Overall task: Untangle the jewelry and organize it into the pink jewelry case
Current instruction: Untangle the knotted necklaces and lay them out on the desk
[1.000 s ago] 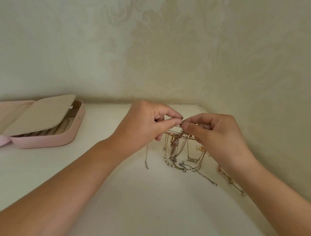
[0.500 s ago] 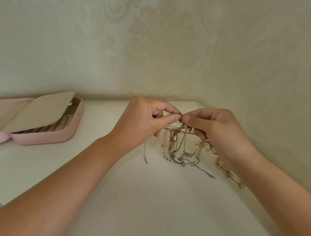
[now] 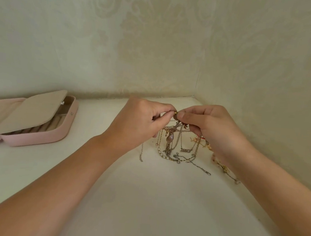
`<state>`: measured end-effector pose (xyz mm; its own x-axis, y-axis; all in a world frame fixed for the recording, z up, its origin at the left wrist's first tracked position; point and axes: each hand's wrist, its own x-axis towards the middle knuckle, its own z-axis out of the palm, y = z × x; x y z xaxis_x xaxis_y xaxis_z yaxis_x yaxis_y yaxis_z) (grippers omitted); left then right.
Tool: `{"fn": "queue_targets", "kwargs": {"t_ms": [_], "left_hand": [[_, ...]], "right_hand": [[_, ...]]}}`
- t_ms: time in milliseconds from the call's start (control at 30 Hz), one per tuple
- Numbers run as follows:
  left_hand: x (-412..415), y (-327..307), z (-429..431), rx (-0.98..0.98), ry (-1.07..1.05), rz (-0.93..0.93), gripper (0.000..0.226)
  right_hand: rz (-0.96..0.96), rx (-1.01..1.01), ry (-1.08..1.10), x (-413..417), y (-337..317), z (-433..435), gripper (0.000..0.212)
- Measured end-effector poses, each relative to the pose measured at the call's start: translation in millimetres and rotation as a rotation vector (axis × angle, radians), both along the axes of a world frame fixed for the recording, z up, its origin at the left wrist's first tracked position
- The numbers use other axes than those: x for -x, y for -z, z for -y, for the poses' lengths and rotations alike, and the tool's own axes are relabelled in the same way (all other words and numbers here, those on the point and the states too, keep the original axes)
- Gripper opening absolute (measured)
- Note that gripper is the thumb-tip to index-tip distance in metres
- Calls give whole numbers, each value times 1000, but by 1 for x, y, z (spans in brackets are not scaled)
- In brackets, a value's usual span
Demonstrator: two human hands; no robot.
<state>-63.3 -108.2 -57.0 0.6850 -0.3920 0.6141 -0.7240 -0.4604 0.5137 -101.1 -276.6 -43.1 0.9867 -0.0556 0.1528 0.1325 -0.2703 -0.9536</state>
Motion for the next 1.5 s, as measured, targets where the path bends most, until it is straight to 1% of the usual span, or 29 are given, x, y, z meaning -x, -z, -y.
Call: {"fn": "queue_targets", "kwargs": {"t_ms": [233, 333, 400, 533, 600, 700, 767, 800, 867, 933, 1033, 1100, 1200, 1267, 1300, 1367, 1400, 1433, 1500], "left_hand": [[-2, 0, 0, 1, 0, 2, 18], [-1, 2, 2, 11, -6, -24, 17], [-1, 3, 3, 17, -14, -47, 16], [1, 4, 5, 27, -14, -51, 16], [2, 3, 7, 93, 0, -87, 15], [-1, -1, 4, 332, 0, -204, 11], [-8, -3, -1, 428, -23, -316, 10], [-12, -3, -4, 442, -28, -387, 11], [-16, -1, -6, 397, -31, -519, 13], [-17, 2, -5, 290, -39, -611, 17], [-17, 3, -5, 161, -72, -727, 22], [-18, 2, -6, 163, -93, -790, 24], [-22, -1, -13, 270, -137, -880, 24], [-26, -2, -19, 306, -186, -909, 24], [-28, 0, -20, 293, -211, -903, 22], [-31, 3, -19, 223, -218, -821, 14], [-31, 4, -17, 190, -179, -774, 8], [-30, 5, -15, 151, -98, -745, 11], [-24, 6, -9, 83, 159, -765, 25]], "right_hand": [[80, 101, 8, -6, 0, 5, 8], [149, 217, 15, -4, 0, 5, 8], [159, 254, 10, -4, 0, 5, 9], [65, 169, 5, -8, 1, 8, 10], [28, 109, -17, -9, 1, 10, 11], [-25, 2, -64, -10, 1, 14, 4], [-60, -26, -100, -11, 2, 19, 8], [-75, 1, -106, -12, 3, 20, 11], [-84, 113, -78, -11, 6, 19, 12], [-64, 183, -31, -11, 7, 15, 10], [-61, 115, -30, -12, 6, 13, 8], [-61, 109, -57, -12, 5, 12, 9], [-43, 192, -70, -12, 6, 11, 12], [-30, 198, -87, -12, 7, 11, 13], [-20, 189, -109, -12, 6, 12, 13], [3, 187, -165, -11, 6, 12, 13], [16, 200, -188, -11, 6, 11, 13], [30, 215, -211, -10, 7, 10, 13], [59, 226, -254, -9, 9, 7, 10]]}}
